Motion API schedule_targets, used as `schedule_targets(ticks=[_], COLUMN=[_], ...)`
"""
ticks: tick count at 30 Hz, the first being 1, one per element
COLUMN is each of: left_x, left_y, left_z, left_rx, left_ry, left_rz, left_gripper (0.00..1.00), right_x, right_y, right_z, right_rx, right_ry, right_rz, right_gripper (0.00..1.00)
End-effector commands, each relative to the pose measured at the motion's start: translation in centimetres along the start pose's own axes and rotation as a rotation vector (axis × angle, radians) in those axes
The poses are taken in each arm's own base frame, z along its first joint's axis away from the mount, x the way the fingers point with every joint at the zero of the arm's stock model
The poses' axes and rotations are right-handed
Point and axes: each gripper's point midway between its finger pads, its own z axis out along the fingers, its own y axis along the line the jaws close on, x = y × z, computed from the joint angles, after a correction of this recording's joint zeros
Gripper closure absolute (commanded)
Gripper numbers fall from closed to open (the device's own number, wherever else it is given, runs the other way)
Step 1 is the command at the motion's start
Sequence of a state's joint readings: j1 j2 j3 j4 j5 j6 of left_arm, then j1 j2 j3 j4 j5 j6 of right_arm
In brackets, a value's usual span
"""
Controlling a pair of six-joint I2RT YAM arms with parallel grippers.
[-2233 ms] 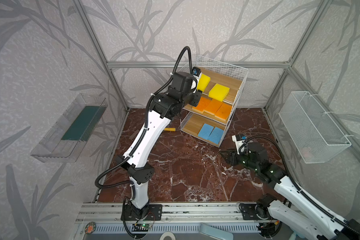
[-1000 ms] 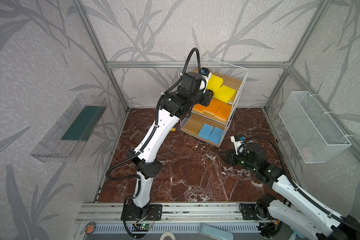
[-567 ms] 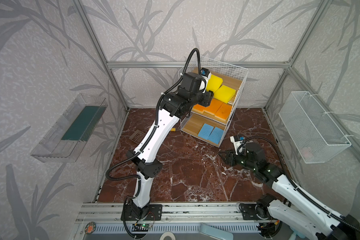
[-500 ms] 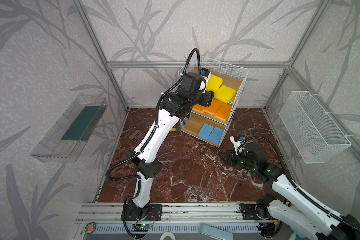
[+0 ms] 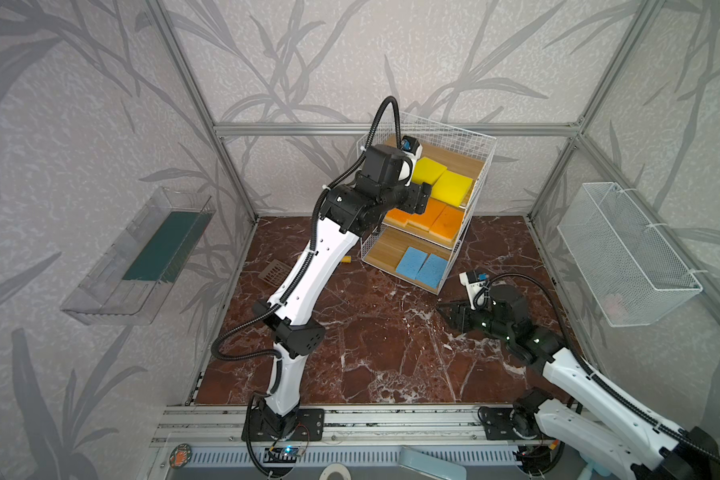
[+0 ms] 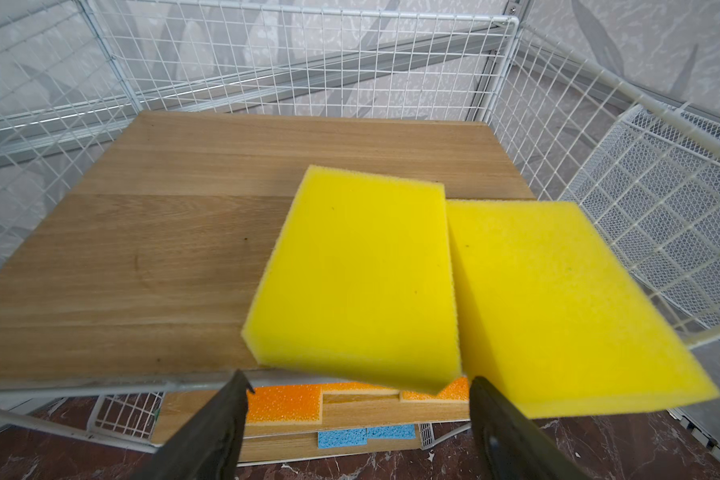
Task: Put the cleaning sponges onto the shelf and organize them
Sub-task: 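Lower the bright yellow sponge onto the top shelf beside the other sponge, then open the left gripper and release the sponge on the top shelf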
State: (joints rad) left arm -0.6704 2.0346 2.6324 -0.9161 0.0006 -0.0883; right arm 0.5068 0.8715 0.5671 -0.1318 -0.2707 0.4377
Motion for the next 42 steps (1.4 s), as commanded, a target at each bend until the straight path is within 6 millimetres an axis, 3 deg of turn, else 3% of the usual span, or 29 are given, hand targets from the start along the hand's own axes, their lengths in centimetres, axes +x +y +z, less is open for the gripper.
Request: schedule_targets(ticks=[1, 9, 15, 16, 19, 21, 30, 33, 34, 42], left_x=[-1.3, -2.1, -0.9, -0.7, -0.3, -0.2, 0.0, 0.1, 0.3, 0.4], left_y=[-0.1, -0.3, 0.4, 0.4, 0.4, 0.4, -1.8, -2.7, -3.0, -4.6], left_z=[-2.3, -4.5, -5.3, -5.5, -6.0, -6.4, -6.2, -5.6, -5.2, -3.5], left_rx=[-0.001, 0.006, -0.026, -0.025, -0.020, -0.018, 0.081, 0.097, 0.100, 0.134], left_ry=[-0.034, -0.082, -0.072, -0.074, -0.083, -0.096, -0.117, -0.115, -0.109, -0.112], left_rz=[0.001, -0.005, -0.002, -0.002, -0.013, -0.019, -0.029, -0.015, -0.009, -0.008], left_gripper=[0.14, 0.09, 0.11, 0.18, 0.50, 0.54, 0.53, 0.30, 0.27, 0.32], right_x=[0.1, 0.3, 0.4, 0.4, 0.5, 0.5, 0.6, 0.6, 0.6, 0.7], right_y=[-0.1, -0.2, -0.2, -0.2, -0.3, -0.3, -0.3, -0.3, -0.3, -0.3], right_z=[0.0, 0.1, 0.2, 0.2, 0.3, 0.3, 0.6, 0.6, 0.6, 0.6], right_rx=[-0.007, -0.004, -0.005, -0.005, -0.004, -0.005, -0.006, -0.005, -0.008, -0.011], right_ry=[-0.003, 0.002, 0.004, 0.004, 0.007, 0.009, 0.016, 0.018, 0.018, 0.018], right_rz=[0.000, 0.002, 0.004, 0.004, 0.006, 0.006, 0.009, 0.010, 0.009, 0.013], right_gripper=[0.43, 0.43, 0.42, 0.42, 0.42, 0.42, 0.42, 0.42, 0.42, 0.42])
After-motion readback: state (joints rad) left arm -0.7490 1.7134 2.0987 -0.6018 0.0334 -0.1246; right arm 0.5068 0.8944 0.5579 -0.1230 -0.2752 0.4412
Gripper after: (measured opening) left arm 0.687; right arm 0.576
